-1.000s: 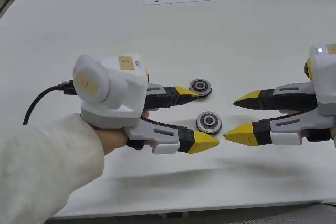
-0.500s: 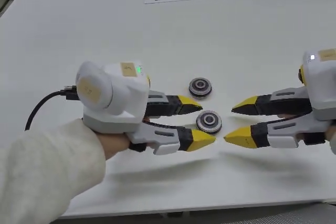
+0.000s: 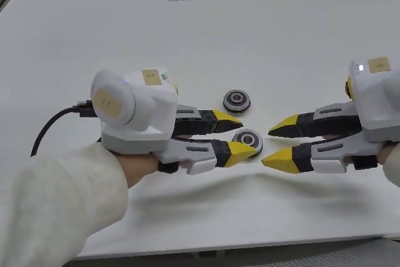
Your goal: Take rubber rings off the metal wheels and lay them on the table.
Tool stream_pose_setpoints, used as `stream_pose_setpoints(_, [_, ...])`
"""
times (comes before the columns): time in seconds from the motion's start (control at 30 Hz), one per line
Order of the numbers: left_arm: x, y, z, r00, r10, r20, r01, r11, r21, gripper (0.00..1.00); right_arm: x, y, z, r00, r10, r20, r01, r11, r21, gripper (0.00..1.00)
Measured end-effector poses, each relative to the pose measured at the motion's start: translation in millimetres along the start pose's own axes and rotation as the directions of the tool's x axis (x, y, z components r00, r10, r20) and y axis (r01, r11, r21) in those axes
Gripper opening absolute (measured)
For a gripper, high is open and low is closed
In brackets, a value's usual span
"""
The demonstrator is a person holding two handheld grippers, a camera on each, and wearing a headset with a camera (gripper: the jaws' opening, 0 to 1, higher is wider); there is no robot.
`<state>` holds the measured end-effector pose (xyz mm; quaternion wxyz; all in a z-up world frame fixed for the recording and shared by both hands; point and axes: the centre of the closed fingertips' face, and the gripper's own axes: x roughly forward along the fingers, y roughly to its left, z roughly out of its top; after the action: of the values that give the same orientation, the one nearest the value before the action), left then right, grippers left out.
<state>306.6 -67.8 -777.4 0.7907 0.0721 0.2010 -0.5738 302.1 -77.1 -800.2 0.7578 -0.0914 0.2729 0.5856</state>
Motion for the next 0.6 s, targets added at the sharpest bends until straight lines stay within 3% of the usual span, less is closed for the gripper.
stream_pose_setpoints(0.33, [6.7, 8.7, -7.5, 0.9984, 0.044, -0.035, -0.043, 0.999, 0.032, 0.19, 2.3, -1.9, 1.9, 0.9999, -0.008, 0.007, 0.008, 1.0, -0.004, 0.24])
stream_pose_setpoints(0.6, [9.6, 8.3, -10.9, 0.9977, 0.047, -0.049, -0.044, 0.998, 0.05, 0.17, 7.4, -0.8, 1.6, 0.9999, -0.007, -0.008, 0.007, 1.0, -0.02, 0.22])
